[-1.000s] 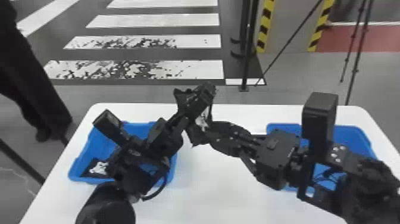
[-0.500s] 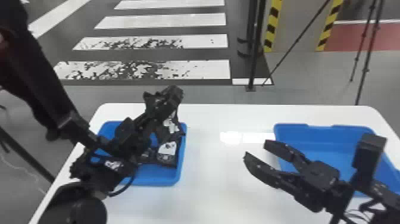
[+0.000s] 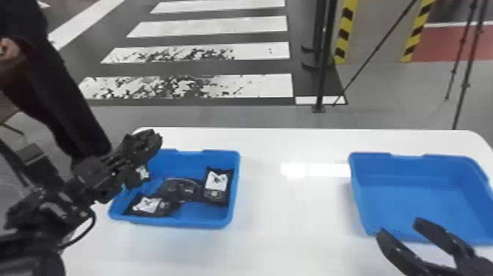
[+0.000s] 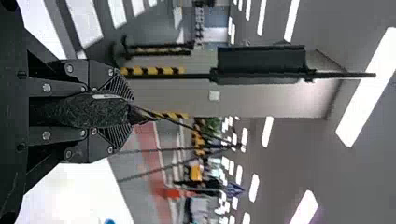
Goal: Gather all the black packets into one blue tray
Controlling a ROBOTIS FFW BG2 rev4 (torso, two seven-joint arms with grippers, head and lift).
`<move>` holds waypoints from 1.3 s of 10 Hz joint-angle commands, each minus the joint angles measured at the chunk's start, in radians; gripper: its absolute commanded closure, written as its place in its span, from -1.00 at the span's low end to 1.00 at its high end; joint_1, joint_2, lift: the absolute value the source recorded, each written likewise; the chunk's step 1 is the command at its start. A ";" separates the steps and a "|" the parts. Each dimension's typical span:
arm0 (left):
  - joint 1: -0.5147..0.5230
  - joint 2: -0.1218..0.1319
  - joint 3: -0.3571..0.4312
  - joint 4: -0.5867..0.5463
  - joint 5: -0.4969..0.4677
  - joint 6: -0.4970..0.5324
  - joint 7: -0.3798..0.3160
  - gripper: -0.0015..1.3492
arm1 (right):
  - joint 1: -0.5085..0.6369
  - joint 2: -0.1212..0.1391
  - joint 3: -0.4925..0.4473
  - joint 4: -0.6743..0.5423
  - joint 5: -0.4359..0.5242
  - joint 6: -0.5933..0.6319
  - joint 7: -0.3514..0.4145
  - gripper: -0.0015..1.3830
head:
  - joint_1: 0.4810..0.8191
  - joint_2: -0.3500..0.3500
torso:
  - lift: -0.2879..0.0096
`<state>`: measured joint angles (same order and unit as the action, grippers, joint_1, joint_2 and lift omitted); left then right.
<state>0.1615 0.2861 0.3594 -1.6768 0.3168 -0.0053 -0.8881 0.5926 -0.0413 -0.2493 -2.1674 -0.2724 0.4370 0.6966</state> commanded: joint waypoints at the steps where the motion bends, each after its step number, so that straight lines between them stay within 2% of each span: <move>1: -0.012 0.007 0.057 0.051 -0.125 -0.017 0.005 0.38 | 0.026 0.003 -0.018 0.001 -0.005 0.000 0.001 -0.76 | 0.27 0.45 | 0.20; 2: -0.014 0.007 0.059 0.083 -0.145 -0.054 0.012 -0.64 | 0.036 0.011 -0.042 -0.001 -0.005 -0.003 0.000 -0.76 | 0.27 0.54 | 0.20; 3: -0.002 0.001 0.069 0.083 -0.177 -0.086 0.017 -1.00 | 0.053 0.018 -0.064 0.001 -0.011 -0.020 -0.002 -0.76 | 0.27 0.57 | 0.20; 4: 0.020 -0.008 0.073 0.083 -0.139 -0.130 0.021 -0.81 | 0.068 0.023 -0.080 0.001 -0.019 -0.042 -0.008 -0.76 | 0.27 0.57 | 0.20; 5: 0.072 -0.024 0.063 0.080 -0.062 -0.206 0.024 -0.63 | 0.095 0.034 -0.098 0.009 -0.045 -0.111 -0.020 -0.76 | 0.27 0.55 | 0.20; 6: 0.148 -0.042 0.043 0.053 0.034 -0.277 0.028 -0.56 | 0.131 0.042 -0.108 0.031 -0.075 -0.238 -0.039 -0.76 | 0.27 0.50 | 0.20; 8: 0.391 -0.101 0.037 -0.153 0.110 -0.297 0.101 -0.54 | 0.200 0.042 -0.108 0.122 -0.138 -0.528 -0.088 -0.76 | 0.27 0.37 | 0.20; 9: 0.464 -0.111 -0.010 -0.168 0.174 -0.316 0.132 -0.54 | 0.220 0.042 -0.104 0.178 -0.164 -0.648 -0.108 -0.76 | 0.27 0.27 | 0.20; 10: 0.533 -0.117 -0.052 -0.187 0.216 -0.356 0.155 -0.54 | 0.237 0.042 -0.106 0.220 -0.164 -0.729 -0.128 -0.76 | 0.27 0.13 | 0.20; 11: 0.607 -0.145 -0.062 -0.231 0.228 -0.375 0.182 -0.54 | 0.252 0.042 -0.108 0.262 -0.170 -0.815 -0.146 -0.76 | 0.27 -0.04 | 0.20; 13: 0.737 -0.206 -0.044 -0.300 0.250 -0.427 0.265 -0.54 | 0.286 0.042 -0.112 0.271 -0.176 -0.879 -0.170 -0.76 | 0.27 -0.21 | 0.20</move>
<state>0.8543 0.0988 0.3109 -1.9527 0.5564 -0.4156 -0.6266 0.8656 0.0000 -0.3595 -1.8910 -0.4501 -0.4285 0.5272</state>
